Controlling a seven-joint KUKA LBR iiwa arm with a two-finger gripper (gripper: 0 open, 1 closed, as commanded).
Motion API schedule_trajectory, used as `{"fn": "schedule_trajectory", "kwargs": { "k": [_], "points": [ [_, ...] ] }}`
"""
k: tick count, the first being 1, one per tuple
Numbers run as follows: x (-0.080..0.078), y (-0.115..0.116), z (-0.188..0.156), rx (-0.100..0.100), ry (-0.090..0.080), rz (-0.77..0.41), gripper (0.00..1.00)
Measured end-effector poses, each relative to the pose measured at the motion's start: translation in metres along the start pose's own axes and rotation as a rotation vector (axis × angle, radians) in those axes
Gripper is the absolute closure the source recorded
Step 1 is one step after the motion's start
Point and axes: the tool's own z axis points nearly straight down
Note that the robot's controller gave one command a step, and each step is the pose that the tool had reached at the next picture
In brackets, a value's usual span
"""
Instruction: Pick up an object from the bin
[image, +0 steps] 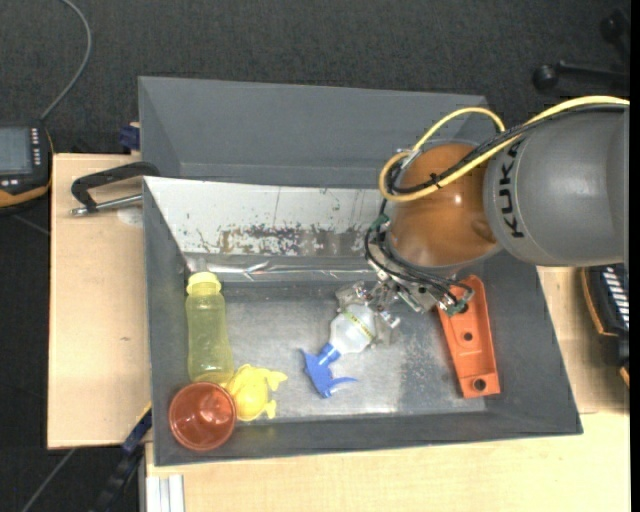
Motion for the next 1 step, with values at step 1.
{"fn": "schedule_trajectory", "kwargs": {
  "k": [1],
  "points": [
    [-0.0199, -0.0042, -0.1596, 0.005, -0.010, -0.029, 1.00]
  ]
}}
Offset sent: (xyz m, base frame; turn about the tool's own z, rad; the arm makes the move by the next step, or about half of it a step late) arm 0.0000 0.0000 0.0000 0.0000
